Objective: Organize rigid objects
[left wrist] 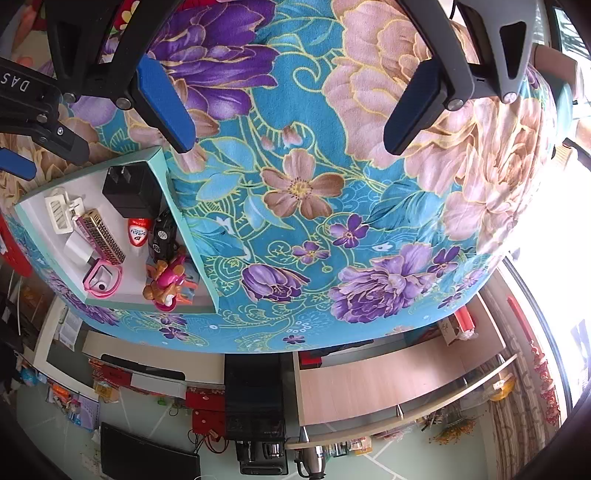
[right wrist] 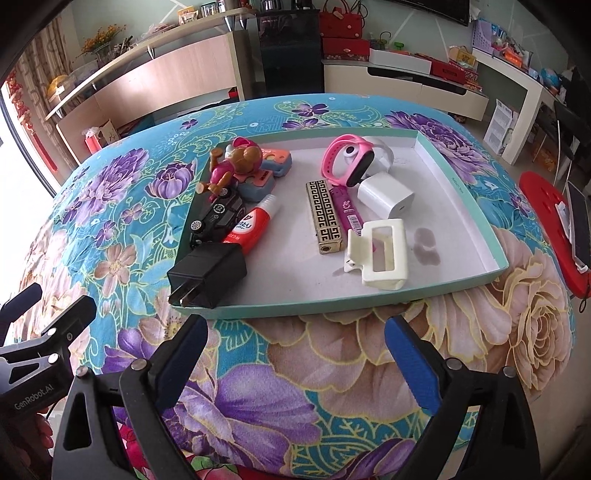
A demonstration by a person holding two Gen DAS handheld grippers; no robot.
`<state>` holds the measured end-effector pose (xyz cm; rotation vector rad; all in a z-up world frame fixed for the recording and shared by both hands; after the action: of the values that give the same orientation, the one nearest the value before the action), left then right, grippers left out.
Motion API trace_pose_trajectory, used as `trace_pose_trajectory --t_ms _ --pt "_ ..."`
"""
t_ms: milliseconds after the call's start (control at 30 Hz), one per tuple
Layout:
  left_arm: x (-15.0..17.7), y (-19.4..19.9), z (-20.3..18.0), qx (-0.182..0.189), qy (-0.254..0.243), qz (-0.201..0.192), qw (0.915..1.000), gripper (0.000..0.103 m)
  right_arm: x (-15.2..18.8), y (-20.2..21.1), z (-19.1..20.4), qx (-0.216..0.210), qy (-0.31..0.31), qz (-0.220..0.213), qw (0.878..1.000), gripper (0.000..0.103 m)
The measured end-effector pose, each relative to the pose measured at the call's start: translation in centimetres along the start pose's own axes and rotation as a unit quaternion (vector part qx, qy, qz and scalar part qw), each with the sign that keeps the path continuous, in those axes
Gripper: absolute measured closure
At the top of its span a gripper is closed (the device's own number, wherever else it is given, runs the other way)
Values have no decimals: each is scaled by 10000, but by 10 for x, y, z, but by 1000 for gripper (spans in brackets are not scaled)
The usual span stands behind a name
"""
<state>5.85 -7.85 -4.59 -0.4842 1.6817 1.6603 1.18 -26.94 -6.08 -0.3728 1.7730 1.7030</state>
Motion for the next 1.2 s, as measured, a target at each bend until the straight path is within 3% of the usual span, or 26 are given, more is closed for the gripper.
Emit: trace_pose_trajectory --t_ms 300,533,1200 --pt "19 -2 18 -324 -11 -161 9993 0 12 -2 15 111 113 -61 9999 6" --pt "27 -7 28 -340 274 -120 9990 0 15 -1 10 294 14 -187 9994 6" --pt "30 -8 22 -362 65 -99 9993 0 20 -6 8 510 66 -210 9985 6"
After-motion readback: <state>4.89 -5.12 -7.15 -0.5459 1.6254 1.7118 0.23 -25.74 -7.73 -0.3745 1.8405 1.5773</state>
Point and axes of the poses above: each gripper's, at about its wrist camera, not at the fingertips, and y roughly against the way its jaws point, z to its left, x to its underside, the point moved 10 cm from there along -y, roughly the way its jaws point, and after that the axes turned 8 degrees about -z, right-handed, at the moved point
